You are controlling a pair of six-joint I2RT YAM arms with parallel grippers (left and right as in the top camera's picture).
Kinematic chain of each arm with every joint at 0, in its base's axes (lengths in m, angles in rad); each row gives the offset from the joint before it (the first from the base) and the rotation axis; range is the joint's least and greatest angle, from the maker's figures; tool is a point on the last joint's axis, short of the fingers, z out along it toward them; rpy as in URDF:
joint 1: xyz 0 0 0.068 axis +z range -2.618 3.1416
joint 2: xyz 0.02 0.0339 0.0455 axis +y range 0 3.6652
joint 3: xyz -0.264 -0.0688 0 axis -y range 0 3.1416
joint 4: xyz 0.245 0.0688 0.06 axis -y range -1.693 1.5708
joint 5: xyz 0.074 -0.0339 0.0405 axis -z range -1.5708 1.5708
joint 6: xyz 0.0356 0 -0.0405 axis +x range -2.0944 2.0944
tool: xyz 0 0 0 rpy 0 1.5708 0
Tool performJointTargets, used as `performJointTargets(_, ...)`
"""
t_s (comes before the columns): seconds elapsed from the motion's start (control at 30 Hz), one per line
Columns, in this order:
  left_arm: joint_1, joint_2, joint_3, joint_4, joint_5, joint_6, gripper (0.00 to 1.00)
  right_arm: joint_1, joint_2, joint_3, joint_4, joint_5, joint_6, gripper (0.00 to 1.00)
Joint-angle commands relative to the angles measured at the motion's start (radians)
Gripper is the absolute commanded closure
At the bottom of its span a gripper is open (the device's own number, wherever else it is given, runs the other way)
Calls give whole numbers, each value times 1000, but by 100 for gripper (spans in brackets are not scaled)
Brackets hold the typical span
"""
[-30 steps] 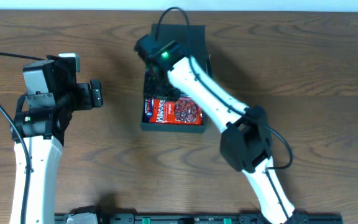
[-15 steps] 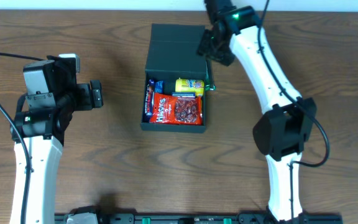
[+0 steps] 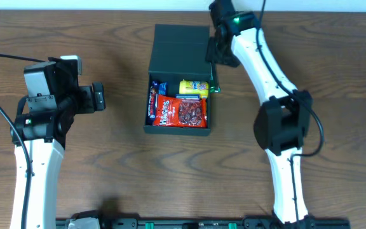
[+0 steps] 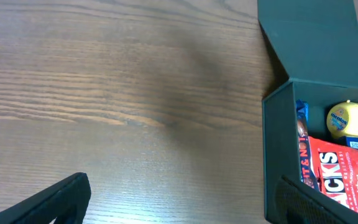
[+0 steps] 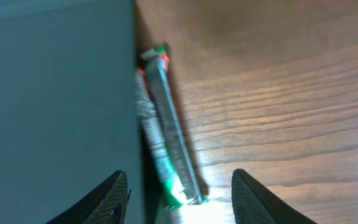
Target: Pack container
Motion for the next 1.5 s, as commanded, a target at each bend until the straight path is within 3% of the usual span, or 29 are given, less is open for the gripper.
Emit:
performJointTargets(0.0, 4, -10, 29, -2, -10, -20, 5, 14, 31, -3, -8, 6, -21, 47)
performJointTargets(0.83, 4, -10, 29, -3, -10, -20, 5, 39, 74, -3, 2, -60, -200, 38)
performJointTargets(1.03, 4, -10, 29, -3, -11, -20, 5, 26, 74, -3, -48, 23, -193, 42)
performJointTargets(1.1, 4, -10, 29, -3, -11, -19, 5, 18, 73, -3, -49, 2, -193, 49)
performJointTargets(1.2, 4, -10, 29, -3, -11, -19, 5, 4, 62, -3, -39, -58, -193, 50)
performJointTargets(1.47, 4, -10, 29, -4, -11, -20, 5, -44, -32, -2, 4, -98, -187, 41)
